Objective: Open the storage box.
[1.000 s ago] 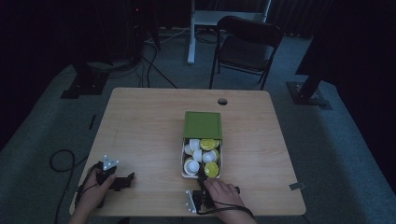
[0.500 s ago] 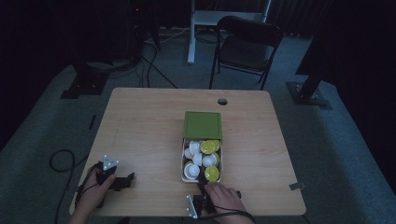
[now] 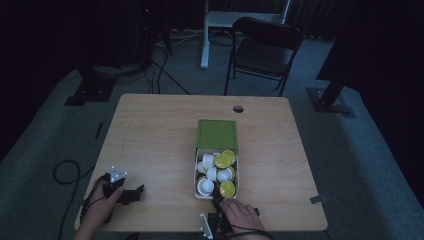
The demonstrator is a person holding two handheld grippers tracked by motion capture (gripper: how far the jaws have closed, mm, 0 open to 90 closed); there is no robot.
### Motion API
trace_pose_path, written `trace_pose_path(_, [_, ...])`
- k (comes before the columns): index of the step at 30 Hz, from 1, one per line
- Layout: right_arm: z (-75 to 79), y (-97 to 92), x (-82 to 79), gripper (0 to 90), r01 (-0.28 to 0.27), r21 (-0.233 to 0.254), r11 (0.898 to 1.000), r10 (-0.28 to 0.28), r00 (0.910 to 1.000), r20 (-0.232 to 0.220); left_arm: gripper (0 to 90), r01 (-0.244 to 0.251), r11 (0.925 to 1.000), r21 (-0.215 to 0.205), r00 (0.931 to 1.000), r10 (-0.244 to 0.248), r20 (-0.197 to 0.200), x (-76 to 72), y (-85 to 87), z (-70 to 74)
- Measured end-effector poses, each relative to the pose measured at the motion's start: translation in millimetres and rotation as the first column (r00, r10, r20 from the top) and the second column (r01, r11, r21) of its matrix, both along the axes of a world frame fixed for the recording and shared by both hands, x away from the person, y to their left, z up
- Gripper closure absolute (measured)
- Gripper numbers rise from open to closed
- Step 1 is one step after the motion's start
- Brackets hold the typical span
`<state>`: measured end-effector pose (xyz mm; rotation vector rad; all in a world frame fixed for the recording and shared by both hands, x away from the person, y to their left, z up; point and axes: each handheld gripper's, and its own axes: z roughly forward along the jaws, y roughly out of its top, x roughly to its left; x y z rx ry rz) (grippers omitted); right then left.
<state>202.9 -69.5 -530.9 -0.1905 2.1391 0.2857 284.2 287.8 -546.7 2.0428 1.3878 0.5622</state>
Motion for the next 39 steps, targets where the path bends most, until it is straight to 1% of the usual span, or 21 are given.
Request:
trace_pose_path(3, [0.0, -0.6, -1.8, 73.2, 0.002, 0.013, 1.0, -0.002, 1.0, -0.009, 0.0, 0.0, 1.0, 0.001, 1.0, 0.0, 0.0, 0.0, 0.1, 0.0])
trace_pose_path(8, [0.8, -0.2, -3.0, 71.5, 0.001, 0.003, 1.0, -0.001, 0.9999, -0.013, 0.0, 0.001, 1.0, 0.0, 1.0, -0.001, 0.0, 0.0, 0.1, 0.0])
trace_pose_path(9, [1.8, 0.1, -3.4, 68.8, 0.003, 0.002, 1.0, -0.003, 0.9998, -0.021, 0.0, 0.0, 1.0, 0.0, 1.0, 0.0, 0.0, 0.0, 0.0, 0.0])
trace_pose_path(12, [4.0, 0.4, -5.2, 63.5, 0.008, 0.011, 1.0, -0.008, 0.998, -0.063, 0.0, 0.0, 1.0, 0.0, 1.0, 0.0, 0.0, 0.0, 0.0, 0.0])
trace_pose_path(15, [6.4, -1.2, -5.6, 63.4, 0.007, 0.039, 0.999, -0.003, 0.9965, -0.084, 0.0, 0.0, 1.0, 0.0, 1.0, 0.0, 0.0, 0.0, 0.0, 0.0])
trace_pose_path(16, [7.4, -1.7, -6.1, 63.0, 0.002, 0.039, 0.999, 0.001, 0.9962, -0.087, 0.0, 0.0, 1.0, 0.0, 1.0, 0.0, 0.0, 0.0, 0.0, 0.0])
trace_pose_path(17, [7.9, -2.2, -6.6, 61.5, -0.003, 0.051, 0.999, 0.008, 0.9953, -0.097, 0.0, 0.0, 1.0, 0.0, 1.0, 0.0, 0.0, 0.0, 0.0, 0.0])
trace_pose_path(18, [8.8, -2.6, -6.7, 59.9, -0.006, 0.054, 0.999, 0.012, 0.9944, -0.105, 0.0, 0.0, 1.0, 0.0, 1.0, 0.0, 0.0, 0.0, 0.0, 0.0])
trace_pose_path(20, [11.5, -4.2, -7.6, 59.2, -0.016, 0.083, 0.996, 0.026, 0.992, -0.124, 0.0, 0.0, 1.0, 0.0, 1.0, 0.0, 0.0, 0.0, 0.0, 0.0])
trace_pose_path(21, [12.7, -4.8, -8.3, 58.1, -0.023, 0.099, 0.995, 0.035, 0.9914, -0.126, 0.0, 0.0, 1.0, 0.0, 1.0, 0.0, 0.0, 0.0, 0.0, 0.0])
trace_pose_path(24, [17.8, -6.8, -10.1, 55.2, -0.033, 0.125, 0.992, 0.051, 0.9885, -0.143, 0.0, 0.0, 1.0, 0.0, 1.0, 0.0, 0.0, 0.0, 0.0, 0.0])
trace_pose_path(27, [24.7, -9.1, -11.3, 53.3, -0.031, 0.154, 0.988, 0.053, 0.9887, -0.14, 0.0, 0.0, 1.0, 0.0, 1.0, 0.0, 0.0, 0.0, 0.0, 0.0])
trace_pose_path(29, [31.8, -11.3, -11.3, 53.1, -0.027, 0.191, 0.981, 0.055, 0.9877, -0.146, 0.0, -0.001, 1.0, -0.001, 1.0, 0.001, 0.0, 0.0, -0.1, 0.0])
trace_pose_path(32, [41.1, -14.7, -11.6, 53.2, -0.026, 0.236, 0.971, 0.062, 0.9877, -0.144, 0.0, 0.0, 1.0, 0.0, 1.0, 0.0, 0.0, 0.0, 0.0, 0.0])
trace_pose_path(33, [45.3, -16.2, -12.0, 53.2, -0.028, 0.256, 0.966, 0.065, 0.988, -0.14, 0.0, 0.0, 1.0, 0.001, 1.0, 0.0, 0.001, 0.0, 0.0, 0.0])
trace_pose_path(34, [48.1, -17.2, -11.8, 53.0, -0.03, 0.267, 0.963, 0.068, 0.9885, -0.135, 0.0, 0.0, 1.0, -0.001, 1.0, 0.0, 0.0, 0.0, 0.0, 0.0])
trace_pose_path(35, [51.8, -18.9, -11.6, 52.5, -0.026, 0.289, 0.957, 0.066, 0.9892, -0.131, 0.0, 0.0, 1.0, -0.001, 1.0, 0.0, 0.0, 0.0, -0.1, 0.0])
trace_pose_path(36, [54.8, -20.2, -10.8, 52.4, -0.025, 0.303, 0.953, 0.064, 0.9908, -0.119, 0.0, 0.0, 1.0, 0.0, 1.0, 0.0, 0.0, 0.0, 0.0, 0.0])
trace_pose_path(37, [57.0, -21.5, -10.4, 52.4, -0.023, 0.311, 0.95, 0.06, 0.9922, -0.109, 0.0, 0.0, 1.0, 0.0, 1.0, 0.0, 0.0, 0.0, 0.0, 0.0])
trace_pose_path(39, [62.9, -25.5, -7.6, 51.1, -0.006, 0.345, 0.939, 0.04, 0.9948, -0.093, 0.0, 0.0, 1.0, 0.0, 1.0, 0.0, 0.0, 0.0, 0.0, 0.0])
